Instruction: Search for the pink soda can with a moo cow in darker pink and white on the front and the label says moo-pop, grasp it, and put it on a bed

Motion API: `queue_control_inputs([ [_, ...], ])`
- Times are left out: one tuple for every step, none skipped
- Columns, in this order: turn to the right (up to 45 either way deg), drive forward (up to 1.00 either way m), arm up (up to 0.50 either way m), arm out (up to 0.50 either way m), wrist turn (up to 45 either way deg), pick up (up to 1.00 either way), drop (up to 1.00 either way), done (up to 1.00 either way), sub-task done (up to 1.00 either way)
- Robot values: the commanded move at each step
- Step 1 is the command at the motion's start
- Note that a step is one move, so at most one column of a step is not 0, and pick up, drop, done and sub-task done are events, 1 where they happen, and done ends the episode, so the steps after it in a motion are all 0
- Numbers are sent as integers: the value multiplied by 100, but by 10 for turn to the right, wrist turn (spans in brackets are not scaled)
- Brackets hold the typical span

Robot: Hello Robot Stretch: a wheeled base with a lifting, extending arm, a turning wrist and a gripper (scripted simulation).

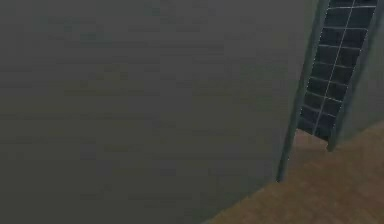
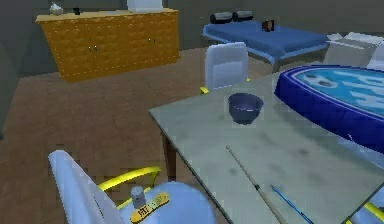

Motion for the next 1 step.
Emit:
queue_control_inputs([
  [-150, 0, 0, 0, 0, 0, 0, 0, 0],
])
